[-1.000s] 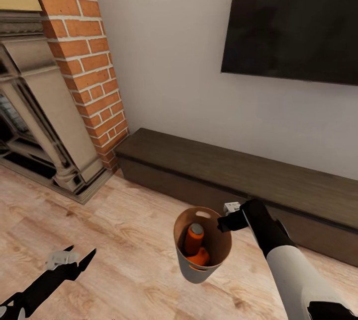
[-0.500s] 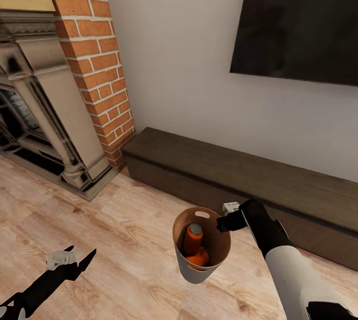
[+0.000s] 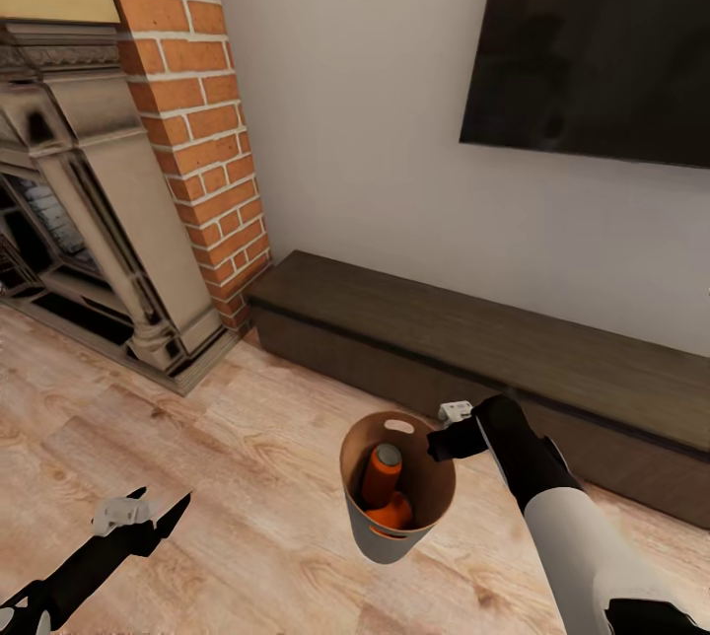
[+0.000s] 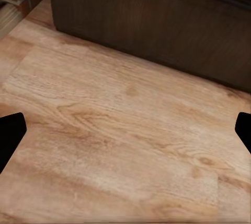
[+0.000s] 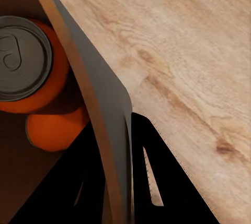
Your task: Put the three can of soda from the living room inside the tash can in the kitchen.
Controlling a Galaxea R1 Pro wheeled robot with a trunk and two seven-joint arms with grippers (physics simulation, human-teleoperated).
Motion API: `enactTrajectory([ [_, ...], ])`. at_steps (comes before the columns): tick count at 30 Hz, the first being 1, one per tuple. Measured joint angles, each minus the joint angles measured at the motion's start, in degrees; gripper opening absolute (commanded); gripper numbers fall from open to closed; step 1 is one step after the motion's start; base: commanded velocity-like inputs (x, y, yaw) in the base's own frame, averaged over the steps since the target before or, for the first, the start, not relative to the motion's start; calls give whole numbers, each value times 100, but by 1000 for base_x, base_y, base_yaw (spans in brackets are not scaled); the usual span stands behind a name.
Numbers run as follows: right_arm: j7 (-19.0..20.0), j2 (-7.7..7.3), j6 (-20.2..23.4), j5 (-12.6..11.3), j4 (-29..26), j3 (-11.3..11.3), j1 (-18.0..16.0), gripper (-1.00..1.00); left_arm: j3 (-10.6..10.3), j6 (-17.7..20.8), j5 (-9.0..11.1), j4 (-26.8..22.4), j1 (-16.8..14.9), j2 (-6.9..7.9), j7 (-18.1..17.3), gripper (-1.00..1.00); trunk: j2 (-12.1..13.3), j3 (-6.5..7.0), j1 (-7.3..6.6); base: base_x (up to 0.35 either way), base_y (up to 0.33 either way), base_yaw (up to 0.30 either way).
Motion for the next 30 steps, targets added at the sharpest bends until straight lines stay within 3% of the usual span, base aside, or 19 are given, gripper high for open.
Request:
enactTrajectory([
  [21, 5, 123, -1, -3, 3, 2, 35, -100, 0, -8, -22, 9, 0, -74, -1, 100, 0, 0, 0, -40, 4, 0],
  [30, 2, 158, -8, 41, 4, -1, 35, -100, 0, -8, -27, 9, 0, -82, -1, 100, 0, 0, 0, -169, 38, 0],
])
